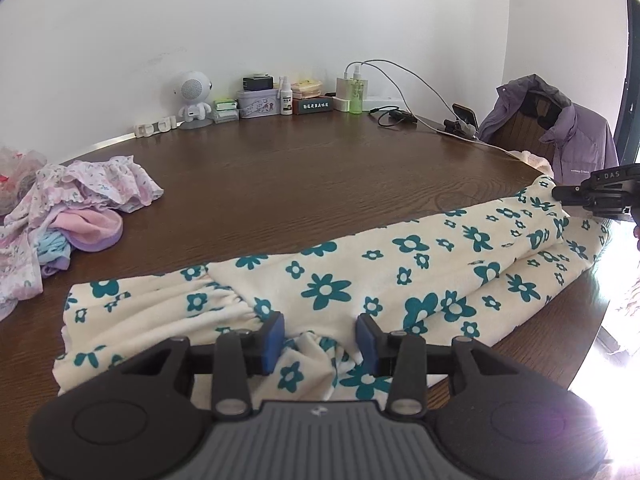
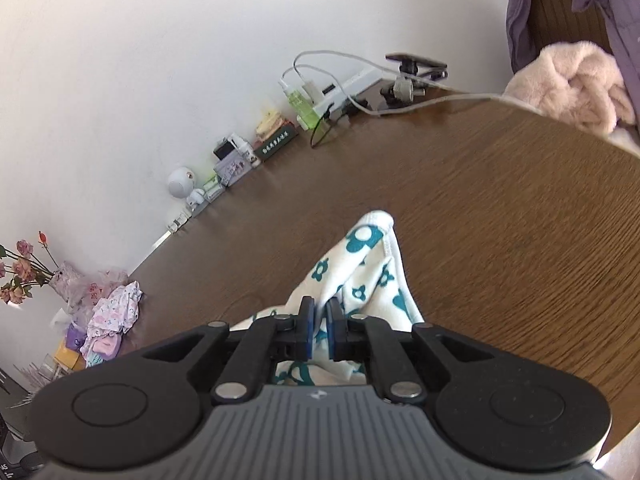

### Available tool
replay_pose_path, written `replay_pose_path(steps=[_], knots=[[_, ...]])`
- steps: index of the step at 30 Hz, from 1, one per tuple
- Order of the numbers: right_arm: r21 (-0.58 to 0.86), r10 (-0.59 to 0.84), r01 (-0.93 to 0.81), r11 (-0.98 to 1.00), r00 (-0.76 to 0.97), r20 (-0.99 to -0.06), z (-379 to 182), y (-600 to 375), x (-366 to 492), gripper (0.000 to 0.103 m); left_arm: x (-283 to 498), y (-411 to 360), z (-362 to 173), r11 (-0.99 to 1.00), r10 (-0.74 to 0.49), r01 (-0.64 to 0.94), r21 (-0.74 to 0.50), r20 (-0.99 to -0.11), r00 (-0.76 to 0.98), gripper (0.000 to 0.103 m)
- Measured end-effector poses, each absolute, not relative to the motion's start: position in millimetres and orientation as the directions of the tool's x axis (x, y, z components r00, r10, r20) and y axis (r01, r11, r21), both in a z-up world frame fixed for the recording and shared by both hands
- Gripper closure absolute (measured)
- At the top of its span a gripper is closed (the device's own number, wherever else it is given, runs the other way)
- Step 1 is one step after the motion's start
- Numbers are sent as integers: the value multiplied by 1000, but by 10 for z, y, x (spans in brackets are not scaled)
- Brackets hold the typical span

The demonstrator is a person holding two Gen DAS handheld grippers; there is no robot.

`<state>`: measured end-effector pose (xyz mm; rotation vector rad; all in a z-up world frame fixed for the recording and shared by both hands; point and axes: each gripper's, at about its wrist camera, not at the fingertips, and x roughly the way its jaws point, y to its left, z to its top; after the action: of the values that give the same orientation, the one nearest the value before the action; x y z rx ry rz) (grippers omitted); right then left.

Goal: Fold clothes

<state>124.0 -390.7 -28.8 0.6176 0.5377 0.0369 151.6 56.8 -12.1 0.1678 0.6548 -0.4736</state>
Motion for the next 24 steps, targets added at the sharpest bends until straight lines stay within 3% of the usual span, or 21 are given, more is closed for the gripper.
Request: replay_pose_path(steps=[4,8,11,14,18,24], knots=[[329,123,33,944,890,-440,7,-3571,1199,95,1499,524,97,871,-383,488,51,-553,740,66],[77,107,-78,994,853,-512,-65,-3138,1362,73,1673,450,5,877,-354,477,58,-594,723,66],[-101,71,-153,983,826,-559,-140,-2850,1467,72,1747,525,-199,899,-304,435,60,-631,714,66],[-77,24,-83,994,817,-576,-307,-3025,1400,72,1718,648,-282,908,-321,418,17,-613,722,64],[80,83,-46,996,819,-568,-290,-3258,1352,74,1706,672,-264,912,-321,411,8,-611,723,64],[65,69,-43,997,865,-497,3,-3248,1350,73,1681,803,30,927,-306,376,13,-554,774,66]])
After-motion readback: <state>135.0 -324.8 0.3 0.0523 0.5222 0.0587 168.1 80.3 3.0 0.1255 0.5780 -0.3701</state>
